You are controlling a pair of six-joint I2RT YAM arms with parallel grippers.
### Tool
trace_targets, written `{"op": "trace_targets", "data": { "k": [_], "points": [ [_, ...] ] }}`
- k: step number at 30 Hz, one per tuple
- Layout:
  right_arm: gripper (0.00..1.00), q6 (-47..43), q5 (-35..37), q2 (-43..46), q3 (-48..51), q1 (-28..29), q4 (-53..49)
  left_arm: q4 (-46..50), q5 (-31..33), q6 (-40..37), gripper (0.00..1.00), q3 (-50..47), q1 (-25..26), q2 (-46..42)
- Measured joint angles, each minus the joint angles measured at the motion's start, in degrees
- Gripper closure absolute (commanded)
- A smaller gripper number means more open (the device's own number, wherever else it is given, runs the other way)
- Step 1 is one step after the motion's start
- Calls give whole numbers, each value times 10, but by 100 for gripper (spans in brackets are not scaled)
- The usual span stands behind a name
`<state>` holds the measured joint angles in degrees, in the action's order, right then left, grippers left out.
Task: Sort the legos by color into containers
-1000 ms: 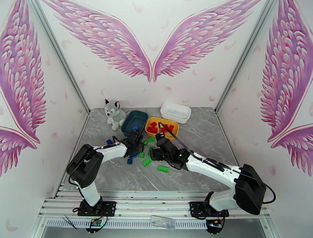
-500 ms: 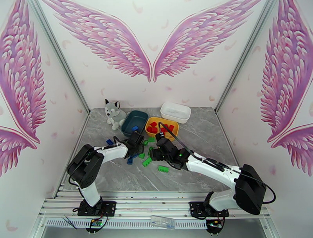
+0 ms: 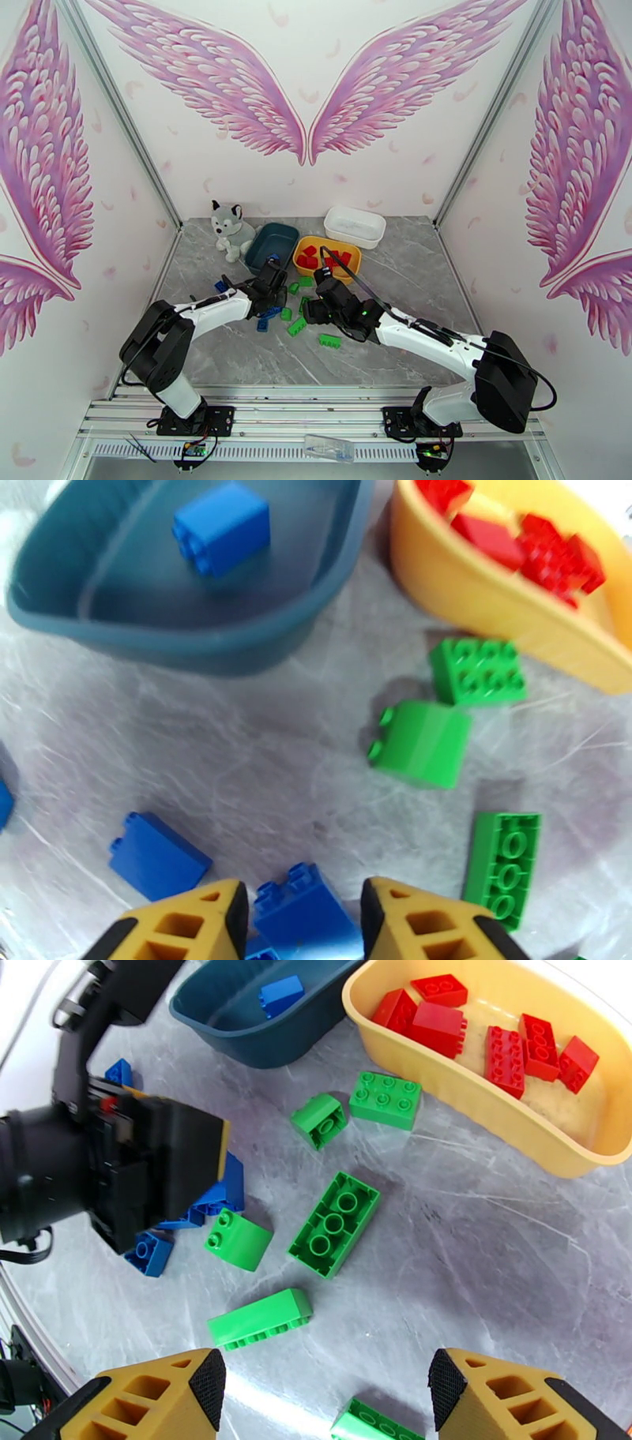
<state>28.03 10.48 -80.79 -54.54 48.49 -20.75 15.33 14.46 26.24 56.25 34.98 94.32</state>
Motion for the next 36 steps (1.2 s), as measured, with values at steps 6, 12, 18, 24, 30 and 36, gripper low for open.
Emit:
{"op": "trace_targets", "data": {
  "k": [6, 12, 18, 24, 30, 36],
  "points": [
    [26, 0, 0, 0, 0, 0, 0, 11, 3, -3, 42, 0, 0, -3],
    [26, 0, 0, 0, 0, 0, 0, 9, 1, -1, 45, 0, 0, 33],
    [26, 0, 0, 0, 0, 0, 0, 4, -5, 6, 49, 0, 0, 87],
    [26, 0, 0, 0, 0, 0, 0, -1, -3, 9, 57, 0, -1, 91],
    [26, 0, 0, 0, 0, 0, 0, 2, -3, 8, 64, 0, 0, 83],
    [26, 0, 0, 0, 0, 0, 0, 17, -3, 5, 65, 0, -1, 30]
  ]
}}
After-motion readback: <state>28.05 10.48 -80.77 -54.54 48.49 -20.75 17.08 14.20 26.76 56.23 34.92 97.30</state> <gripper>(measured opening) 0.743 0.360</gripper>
